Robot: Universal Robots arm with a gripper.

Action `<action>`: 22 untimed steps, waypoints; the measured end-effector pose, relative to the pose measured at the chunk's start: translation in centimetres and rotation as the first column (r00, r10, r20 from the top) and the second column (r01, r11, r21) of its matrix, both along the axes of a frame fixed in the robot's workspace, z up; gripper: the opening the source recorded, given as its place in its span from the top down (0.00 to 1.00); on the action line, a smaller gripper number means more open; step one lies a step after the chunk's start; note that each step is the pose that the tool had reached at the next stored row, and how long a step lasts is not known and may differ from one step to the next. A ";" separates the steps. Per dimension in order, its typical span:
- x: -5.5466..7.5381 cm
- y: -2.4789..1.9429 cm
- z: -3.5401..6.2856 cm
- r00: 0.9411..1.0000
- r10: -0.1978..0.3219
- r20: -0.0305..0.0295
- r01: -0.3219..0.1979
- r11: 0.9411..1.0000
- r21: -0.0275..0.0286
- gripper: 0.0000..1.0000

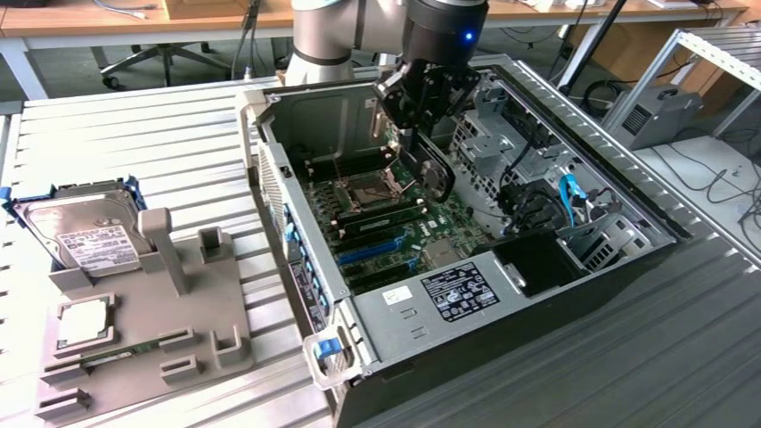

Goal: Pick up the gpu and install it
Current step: 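Insert the gpu into the slot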

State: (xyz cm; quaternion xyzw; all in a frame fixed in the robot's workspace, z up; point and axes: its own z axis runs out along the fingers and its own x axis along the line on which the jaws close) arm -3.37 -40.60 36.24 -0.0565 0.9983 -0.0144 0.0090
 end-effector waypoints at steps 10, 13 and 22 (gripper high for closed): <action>0.0 0.00 0.00 0.998 0.062 0.000 -0.062 0.998 0.000 0.74; 0.0 0.00 0.00 0.997 0.077 0.000 -0.077 0.997 0.000 0.74; 0.0 0.00 0.00 0.992 0.125 0.000 -0.125 0.992 0.000 0.74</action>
